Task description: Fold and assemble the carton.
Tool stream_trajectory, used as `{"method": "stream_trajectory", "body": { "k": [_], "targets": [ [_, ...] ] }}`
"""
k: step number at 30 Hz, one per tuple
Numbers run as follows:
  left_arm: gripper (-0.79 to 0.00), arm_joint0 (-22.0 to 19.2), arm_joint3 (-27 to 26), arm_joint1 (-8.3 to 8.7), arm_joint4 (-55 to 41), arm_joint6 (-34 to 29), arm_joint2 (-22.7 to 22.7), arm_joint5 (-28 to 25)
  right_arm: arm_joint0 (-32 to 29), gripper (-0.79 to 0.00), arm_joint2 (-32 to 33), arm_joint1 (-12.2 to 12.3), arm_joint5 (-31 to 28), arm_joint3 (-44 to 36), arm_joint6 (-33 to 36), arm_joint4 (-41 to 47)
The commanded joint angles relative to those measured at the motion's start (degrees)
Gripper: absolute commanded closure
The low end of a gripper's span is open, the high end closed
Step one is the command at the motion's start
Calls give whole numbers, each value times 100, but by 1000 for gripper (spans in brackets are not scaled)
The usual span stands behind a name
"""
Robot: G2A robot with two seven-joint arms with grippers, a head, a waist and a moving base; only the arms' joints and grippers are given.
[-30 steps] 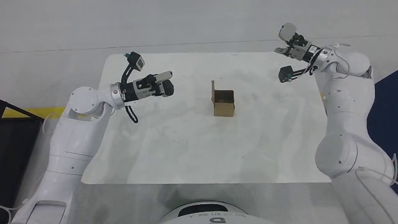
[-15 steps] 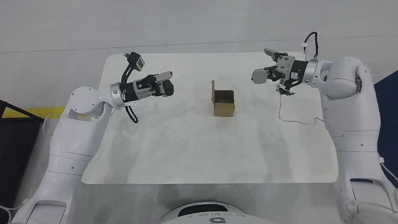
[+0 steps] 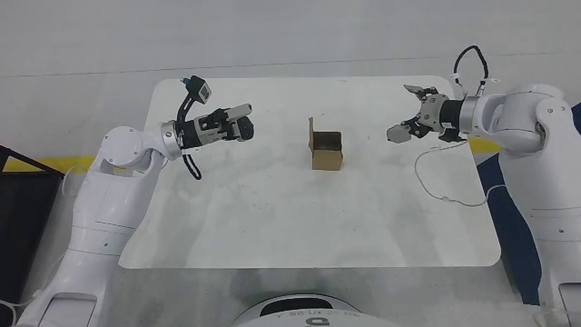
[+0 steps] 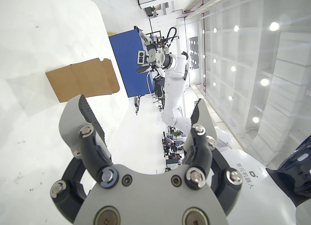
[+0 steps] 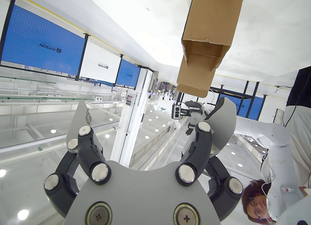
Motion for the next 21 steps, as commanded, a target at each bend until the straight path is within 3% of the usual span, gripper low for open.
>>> {"method": "stream_trajectory", "body": {
  "k": [1,7,9,10,13,17,21],
  "targets": [
    [-785,0,0,0,0,0,0,0,0,-785,0,0,0,-1,3,0],
    [-785,0,0,0,0,0,0,0,-10,-785,-48,3,0,-71,-53,-128],
    [-785,0,0,0,0,0,0,0,-29,-785,-521,30,0,-645,-285,-1179],
    [-785,0,0,0,0,0,0,0,5,-785,-691,47,0,-904,-81,-1637],
    [-785,0,0,0,0,0,0,0,45,-785,-1123,168,0,-1463,1172,-3100],
    [-785,0,0,0,0,0,0,0,26,-785,-1525,403,-22,-1915,3154,-5755],
    [-785,0,0,0,0,0,0,0,-132,-785,-1873,631,-749,-1785,5059,-8124]
  ]
}}
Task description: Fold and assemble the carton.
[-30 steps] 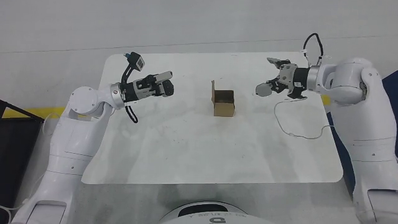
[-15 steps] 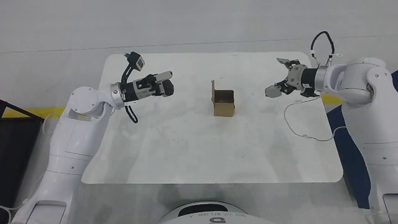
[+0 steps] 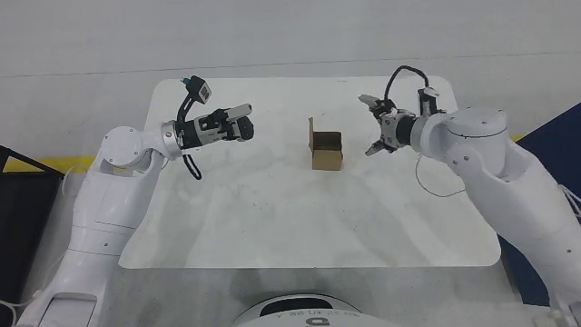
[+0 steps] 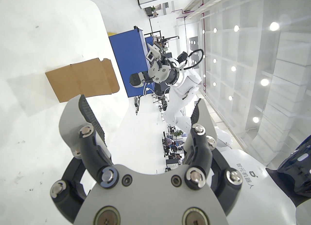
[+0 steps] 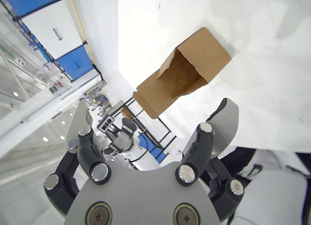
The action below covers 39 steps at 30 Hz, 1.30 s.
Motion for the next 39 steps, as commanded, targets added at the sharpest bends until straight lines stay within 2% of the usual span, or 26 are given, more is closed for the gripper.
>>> {"method": "stream_trajectory", "body": {
  "k": [1,3,5,8,11,17,19,20,21,24,26,30,32,39],
  "targets": [
    [-785,0,0,0,0,0,0,0,-65,-785,-201,114,-380,69,1095,-1648],
    [-785,0,0,0,0,0,0,0,-112,-785,-372,229,-717,138,1810,-2661],
    [-785,0,0,0,0,0,0,0,-135,-785,-415,319,-889,198,2192,-3423],
    [-785,0,0,0,0,0,0,0,-228,-785,-359,389,-977,158,2100,-4166],
    [-785,0,0,0,0,0,0,0,-369,-785,-241,393,-1008,82,1830,-4304],
    [-785,0,0,0,0,0,0,0,-369,-785,-241,393,-1008,82,1830,-4304],
    [-785,0,0,0,0,0,0,0,-502,-785,-150,356,-1110,395,1781,-3848],
    [-785,0,0,0,0,0,0,0,-556,-785,-413,382,-922,370,1454,-4805],
    [-785,0,0,0,0,0,0,0,-572,-785,-760,396,-885,203,1528,-5570],
    [-785,0,0,0,0,0,0,0,-435,-785,-1326,460,-1431,210,2152,-7299],
    [-785,0,0,0,0,0,0,0,-366,-785,-1577,478,-1739,4,2512,-8106],
    [-785,0,0,0,0,0,0,0,-390,-785,-1700,485,-2381,-298,2741,-8757],
    [-785,0,0,0,0,0,0,0,-401,-785,-1756,464,-2302,-351,2766,-9094],
    [-785,0,0,0,0,0,0,0,-374,-785,-1586,392,-2143,-224,2952,-9270]
  ]
}}
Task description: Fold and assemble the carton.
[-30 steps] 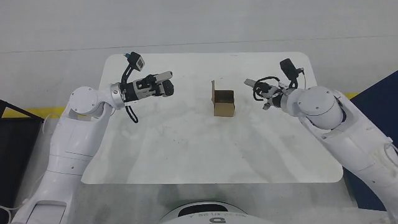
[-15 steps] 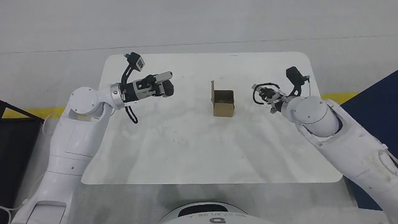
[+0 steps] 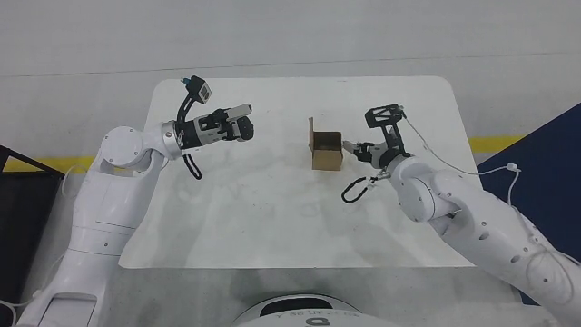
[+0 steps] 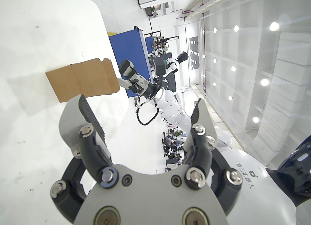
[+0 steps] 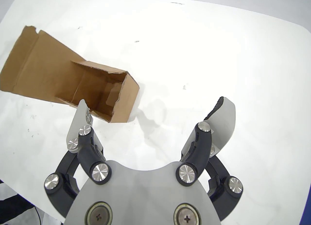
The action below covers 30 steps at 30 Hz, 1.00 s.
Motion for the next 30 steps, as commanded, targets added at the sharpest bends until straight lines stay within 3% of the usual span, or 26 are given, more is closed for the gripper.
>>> {"method": "stream_trajectory", "body": {
  "k": [1,9,15,24,30],
  "targets": [
    [-785,0,0,0,0,0,0,0,-12,-785,53,-5,-20,73,155,-56],
    [-785,0,0,0,0,0,0,0,166,-785,-358,-171,-667,514,922,-584],
    [-785,0,0,0,0,0,0,0,424,-785,-787,-475,-658,503,924,-698],
    [-785,0,0,0,0,0,0,0,798,-785,-1356,-1076,-738,433,208,-239],
    [-785,0,0,0,0,0,0,0,728,-785,-906,-1201,-910,536,-355,632]
  ]
}}
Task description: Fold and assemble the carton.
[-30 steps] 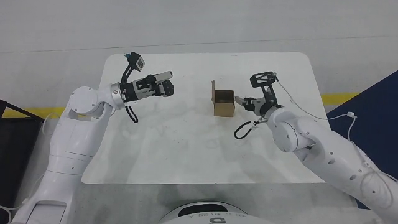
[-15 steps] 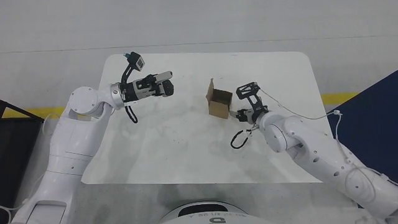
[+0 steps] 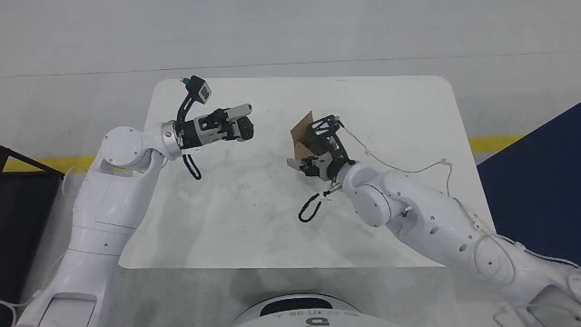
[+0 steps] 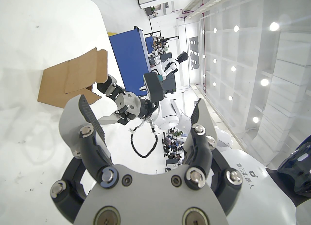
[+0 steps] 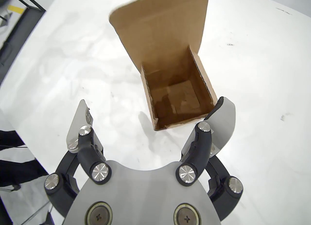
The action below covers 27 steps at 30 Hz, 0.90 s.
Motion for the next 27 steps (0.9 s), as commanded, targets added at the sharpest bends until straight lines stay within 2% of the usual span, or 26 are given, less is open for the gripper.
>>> {"method": "stream_trajectory", "body": {
  "k": [1,4,7,11,15,20,22,25,27],
  "targets": [
    [-785,0,0,0,0,0,0,0,-108,-785,345,44,-84,31,-176,323],
    [-785,0,0,0,0,0,0,0,-402,-785,1010,179,-146,57,-403,595],
    [-785,0,0,0,0,0,0,0,-687,-785,1470,303,75,138,-410,321],
    [-785,53,-103,-2,17,-34,68,75,-865,-662,1728,351,44,289,-211,233],
    [-785,20,-144,39,55,-737,154,357,-818,-548,1603,294,189,533,-48,-55],
    [-785,-29,-105,59,-20,-1473,354,603,-647,-529,1265,160,149,724,145,-355],
    [-785,-84,-22,33,-36,-1491,522,624,-567,-533,1126,96,87,812,179,-443],
    [-785,-249,214,-29,123,-1265,838,652,-467,-471,919,0,21,926,227,-588],
    [-785,-390,366,-82,250,-1085,1071,681,-432,-403,794,-56,-49,959,272,-683]
  ]
}}
